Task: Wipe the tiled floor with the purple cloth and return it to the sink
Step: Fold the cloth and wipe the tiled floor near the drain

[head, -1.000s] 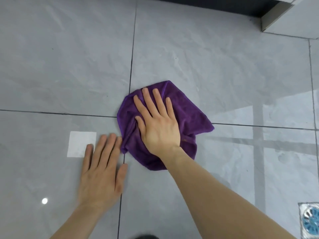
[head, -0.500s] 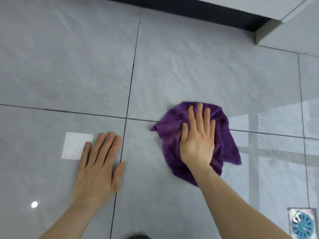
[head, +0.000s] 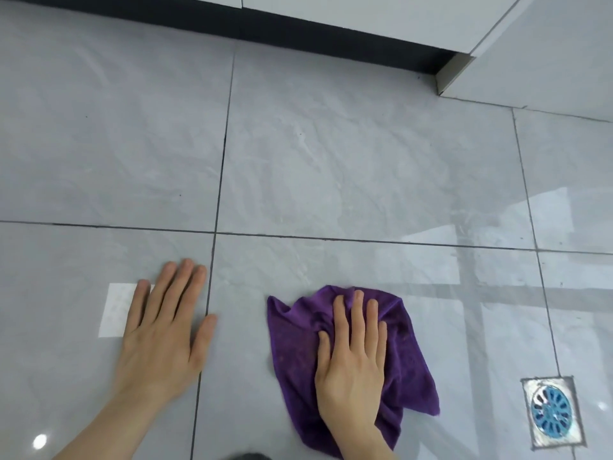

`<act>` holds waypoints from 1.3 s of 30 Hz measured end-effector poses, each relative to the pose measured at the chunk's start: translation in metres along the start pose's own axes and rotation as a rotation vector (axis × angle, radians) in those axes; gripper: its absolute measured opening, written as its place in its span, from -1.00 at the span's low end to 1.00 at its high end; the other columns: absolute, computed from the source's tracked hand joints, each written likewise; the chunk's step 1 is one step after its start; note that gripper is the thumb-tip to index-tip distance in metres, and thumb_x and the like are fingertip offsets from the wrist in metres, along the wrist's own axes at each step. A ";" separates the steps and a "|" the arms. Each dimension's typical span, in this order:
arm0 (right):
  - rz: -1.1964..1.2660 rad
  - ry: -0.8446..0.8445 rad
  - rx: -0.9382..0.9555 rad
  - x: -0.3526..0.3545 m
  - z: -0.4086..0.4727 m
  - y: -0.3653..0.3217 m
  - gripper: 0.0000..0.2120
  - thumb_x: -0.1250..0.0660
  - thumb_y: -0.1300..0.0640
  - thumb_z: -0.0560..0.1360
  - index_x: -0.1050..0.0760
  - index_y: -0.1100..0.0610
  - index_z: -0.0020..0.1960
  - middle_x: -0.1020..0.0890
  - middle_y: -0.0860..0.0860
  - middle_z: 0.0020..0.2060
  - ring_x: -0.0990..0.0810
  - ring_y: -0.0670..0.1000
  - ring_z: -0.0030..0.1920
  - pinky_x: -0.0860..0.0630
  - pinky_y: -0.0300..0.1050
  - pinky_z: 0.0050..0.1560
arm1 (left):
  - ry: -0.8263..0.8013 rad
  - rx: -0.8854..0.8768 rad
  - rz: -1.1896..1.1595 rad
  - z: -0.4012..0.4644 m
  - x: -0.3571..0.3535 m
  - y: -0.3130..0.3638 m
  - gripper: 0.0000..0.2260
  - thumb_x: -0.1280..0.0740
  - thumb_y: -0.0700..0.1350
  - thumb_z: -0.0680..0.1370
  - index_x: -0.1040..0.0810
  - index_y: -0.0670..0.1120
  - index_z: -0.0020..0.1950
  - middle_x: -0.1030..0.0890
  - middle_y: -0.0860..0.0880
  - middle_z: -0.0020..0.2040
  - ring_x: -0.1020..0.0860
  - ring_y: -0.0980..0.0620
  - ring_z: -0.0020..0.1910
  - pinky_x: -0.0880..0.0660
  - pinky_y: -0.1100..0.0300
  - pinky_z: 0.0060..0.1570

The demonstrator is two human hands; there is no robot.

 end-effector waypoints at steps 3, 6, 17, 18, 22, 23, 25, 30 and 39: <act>-0.001 0.032 0.021 0.011 0.006 0.000 -0.62 -0.21 -0.01 0.63 -0.52 0.07 0.39 -0.51 0.10 0.47 -0.43 0.23 0.48 -0.41 0.21 0.41 | 0.009 -0.004 0.006 0.000 -0.001 0.000 -0.37 -0.04 0.14 0.60 -0.14 -0.09 0.64 -0.16 -0.05 0.67 -0.07 -0.05 0.67 0.00 -0.17 0.63; 0.099 0.065 -0.027 0.035 0.015 -0.005 -0.87 -0.22 0.08 0.63 -0.52 0.08 0.05 -0.64 0.01 0.01 -0.57 0.15 0.01 -0.57 0.09 -0.07 | 0.021 -0.005 0.000 -0.001 -0.002 0.000 -0.36 -0.03 0.14 0.60 -0.15 -0.10 0.64 -0.18 -0.06 0.66 -0.09 -0.06 0.67 0.00 -0.17 0.63; 0.466 0.049 -0.039 0.073 0.030 -0.005 -0.59 -0.43 -0.09 0.54 -0.45 -0.04 0.33 -0.58 -0.13 0.14 -0.58 -0.09 0.13 -0.55 -0.10 0.15 | 0.062 -0.009 -0.004 -0.001 -0.002 0.001 -0.37 -0.04 0.13 0.60 -0.17 -0.10 0.64 -0.21 -0.08 0.65 -0.12 -0.08 0.66 -0.03 -0.18 0.62; 0.386 0.125 0.000 0.071 0.022 -0.002 -0.56 -0.41 -0.12 0.54 -0.45 0.01 0.35 -0.57 -0.07 0.21 -0.56 -0.01 0.22 -0.52 -0.01 0.21 | 0.066 -0.013 -0.003 -0.001 -0.003 0.001 -0.37 -0.04 0.13 0.60 -0.17 -0.10 0.64 -0.22 -0.08 0.65 -0.12 -0.08 0.66 -0.03 -0.18 0.62; 0.139 -0.079 0.204 0.034 -0.037 -0.008 -0.35 -0.29 -0.33 0.52 -0.36 -0.08 0.53 -0.40 0.07 0.54 -0.35 0.19 0.56 -0.30 0.34 0.47 | 0.066 -0.010 0.004 -0.001 -0.003 0.000 -0.37 -0.05 0.13 0.60 -0.17 -0.10 0.64 -0.21 -0.08 0.65 -0.12 -0.08 0.66 -0.04 -0.19 0.61; 0.102 -0.122 0.205 0.024 -0.051 -0.008 -0.32 -0.26 -0.36 0.53 -0.29 -0.13 0.57 -0.32 0.06 0.60 -0.26 0.18 0.61 -0.23 0.41 0.50 | 0.063 -0.012 0.004 -0.002 -0.002 0.002 -0.37 -0.05 0.13 0.60 -0.17 -0.10 0.64 -0.21 -0.07 0.66 -0.11 -0.07 0.66 -0.04 -0.18 0.61; 0.107 -0.137 0.154 0.010 -0.055 -0.011 -0.34 -0.17 -0.35 0.57 -0.18 -0.18 0.61 -0.21 0.04 0.64 -0.14 0.16 0.65 -0.11 0.46 0.53 | 0.060 -0.011 0.008 -0.001 -0.002 0.002 -0.37 -0.06 0.13 0.60 -0.17 -0.10 0.64 -0.20 -0.07 0.66 -0.11 -0.07 0.66 -0.03 -0.18 0.62; 0.183 -0.076 0.018 0.005 0.008 -0.019 -0.46 -0.01 -0.18 0.67 -0.15 -0.11 0.63 -0.14 0.03 0.66 0.00 0.10 0.68 0.00 0.36 0.60 | 0.037 -0.010 0.007 -0.001 -0.002 -0.002 -0.37 -0.06 0.14 0.61 -0.13 -0.08 0.65 -0.16 -0.05 0.67 -0.07 -0.05 0.67 0.00 -0.16 0.63; 0.293 -0.077 0.091 0.009 0.078 -0.086 -0.49 0.02 -0.19 0.68 -0.21 -0.13 0.60 -0.12 -0.05 0.67 0.06 0.07 0.68 0.20 0.35 0.61 | 0.032 -0.007 -0.008 0.000 -0.003 -0.004 -0.37 -0.08 0.14 0.61 -0.14 -0.07 0.65 -0.16 -0.05 0.67 -0.07 -0.05 0.67 -0.02 -0.18 0.62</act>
Point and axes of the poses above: each hand's wrist, its own z-axis towards the middle knuckle, its own x-axis out of the back of the hand, y = z × x, the point moved 1 cm from there along z, towards the middle knuckle
